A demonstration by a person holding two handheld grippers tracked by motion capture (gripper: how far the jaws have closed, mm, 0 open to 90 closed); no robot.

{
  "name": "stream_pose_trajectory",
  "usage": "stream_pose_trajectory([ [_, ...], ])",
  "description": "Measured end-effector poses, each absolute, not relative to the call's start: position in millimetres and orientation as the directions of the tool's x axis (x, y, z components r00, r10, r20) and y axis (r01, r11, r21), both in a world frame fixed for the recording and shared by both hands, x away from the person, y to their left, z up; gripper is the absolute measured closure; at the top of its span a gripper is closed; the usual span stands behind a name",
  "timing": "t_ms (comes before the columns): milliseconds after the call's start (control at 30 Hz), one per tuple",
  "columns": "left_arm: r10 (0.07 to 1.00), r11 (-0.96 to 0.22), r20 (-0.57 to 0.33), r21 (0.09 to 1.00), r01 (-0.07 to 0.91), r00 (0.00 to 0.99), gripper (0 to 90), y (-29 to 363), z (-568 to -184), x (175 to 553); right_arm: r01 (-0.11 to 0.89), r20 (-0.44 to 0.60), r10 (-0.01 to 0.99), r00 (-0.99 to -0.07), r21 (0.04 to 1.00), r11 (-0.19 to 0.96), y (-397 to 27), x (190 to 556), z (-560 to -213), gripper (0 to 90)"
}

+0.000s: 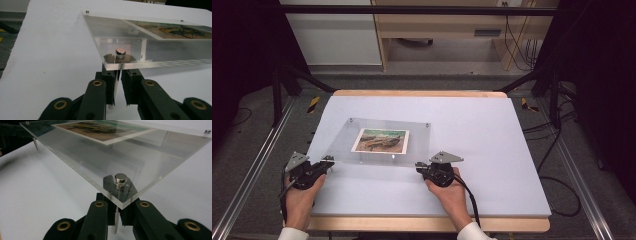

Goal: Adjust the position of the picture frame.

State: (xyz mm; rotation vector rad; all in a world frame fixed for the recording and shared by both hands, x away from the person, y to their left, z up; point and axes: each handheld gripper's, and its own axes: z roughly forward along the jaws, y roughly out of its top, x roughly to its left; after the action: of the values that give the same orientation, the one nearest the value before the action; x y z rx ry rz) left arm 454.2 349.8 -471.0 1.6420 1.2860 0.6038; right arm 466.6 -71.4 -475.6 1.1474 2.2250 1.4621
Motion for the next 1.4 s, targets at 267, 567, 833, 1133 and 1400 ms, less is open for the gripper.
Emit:
stream_pose_trajectory([
  [267, 0.929, -0.012, -0.169, 0.875, 0.483, 0.33, 82.7, 350, -470, 456, 0.471, 0.206, 0.727, -0.655, 0.863, 0.179, -71, 468, -476, 81.6],
  [567, 0.928, -0.025, -0.16, 0.873, 0.487, 0.335, 80.3, 346, -471, 459, 0.466, 0.192, 0.749, -0.634, 0.867, 0.173, -72, 469, -476, 84.7],
  [833, 0.934, -0.045, -0.122, 0.892, 0.45, 0.336, 84.4, 341, -464, 458, 0.442, 0.173, 0.756, -0.631, 0.881, 0.168, -73, 468, -472, 84.8],
  [1133, 0.917, -0.055, -0.098, 0.929, 0.367, 0.387, 84.6, 322, -443, 446, 0.375, 0.131, 0.781, -0.61, 0.917, 0.139, -93, 466, -452, 84.2],
  [1400, 0.9, -0.06, -0.097, 0.938, 0.34, 0.425, 84.2, 302, -434, 440, 0.366, 0.131, 0.803, -0.581, 0.924, 0.114, -118, 463, -437, 83.9],
])
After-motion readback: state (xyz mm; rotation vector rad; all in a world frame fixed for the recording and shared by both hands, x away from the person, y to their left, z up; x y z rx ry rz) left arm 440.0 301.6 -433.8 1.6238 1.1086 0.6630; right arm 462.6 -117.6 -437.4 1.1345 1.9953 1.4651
